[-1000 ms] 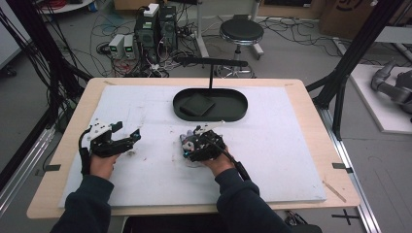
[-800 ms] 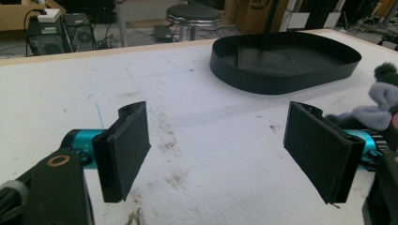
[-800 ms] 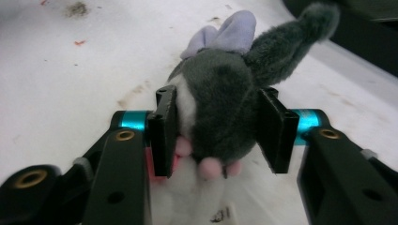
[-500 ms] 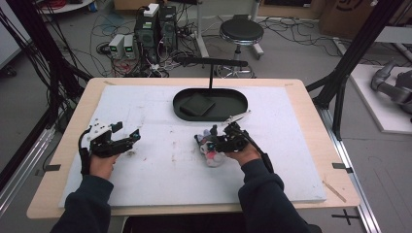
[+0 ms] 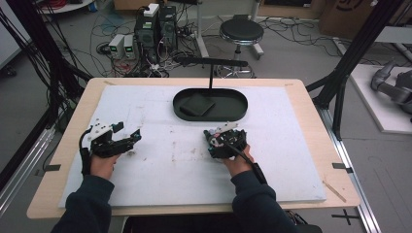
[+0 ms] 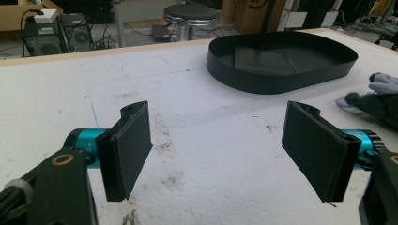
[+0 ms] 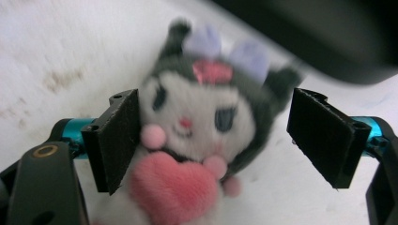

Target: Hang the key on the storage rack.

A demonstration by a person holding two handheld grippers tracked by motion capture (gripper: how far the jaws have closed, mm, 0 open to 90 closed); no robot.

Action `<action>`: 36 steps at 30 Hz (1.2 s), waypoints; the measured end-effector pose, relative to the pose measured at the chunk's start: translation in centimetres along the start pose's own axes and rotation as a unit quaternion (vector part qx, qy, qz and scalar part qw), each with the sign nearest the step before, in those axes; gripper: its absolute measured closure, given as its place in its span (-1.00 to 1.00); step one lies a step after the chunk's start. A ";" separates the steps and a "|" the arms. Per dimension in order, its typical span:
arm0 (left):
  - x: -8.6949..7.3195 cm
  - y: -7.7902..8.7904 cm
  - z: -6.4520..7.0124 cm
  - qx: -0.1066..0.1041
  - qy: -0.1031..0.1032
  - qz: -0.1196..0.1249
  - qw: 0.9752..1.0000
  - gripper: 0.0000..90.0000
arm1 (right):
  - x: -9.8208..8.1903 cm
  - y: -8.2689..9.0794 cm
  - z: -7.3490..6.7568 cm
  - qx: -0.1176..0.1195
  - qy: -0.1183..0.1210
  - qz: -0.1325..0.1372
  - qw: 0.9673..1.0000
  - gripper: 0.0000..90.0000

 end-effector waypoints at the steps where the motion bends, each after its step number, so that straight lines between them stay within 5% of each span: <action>1: 0.0 0.0 0.0 -0.001 -0.001 0.000 1.000 -0.46 | -0.3 -0.4 -0.3 0.010 0.001 -0.010 1.000 -0.59; 7: -0.1 0.0 -0.1 0.000 0.001 -0.002 1.000 -0.46 | -0.5 -0.2 0.0 0.000 0.045 -0.014 0.999 -0.34; 15: 0.0 0.2 -0.2 0.000 0.002 0.002 1.000 -0.45 | 0.0 1.8 2.9 0.062 0.005 0.032 0.998 -0.28; 22: 0.2 -0.1 0.3 -0.005 0.010 0.005 1.000 -0.46 | 2.8 4.7 6.6 0.086 -0.015 0.075 0.993 -0.28; 36: 0.4 -0.3 0.6 -0.013 0.008 0.010 1.000 -0.51 | 9.3 7.2 13.1 0.069 -0.019 0.121 0.990 -0.28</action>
Point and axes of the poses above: each handheld gripper's, and its own axes: y roughly backward along the jaws, x roughly out of its top, z roughly to its right, the point moved 10 cm from there along -y, roughly forward along the jaws, and after that the axes turned 4 degrees about z, right-handed, at the moved point
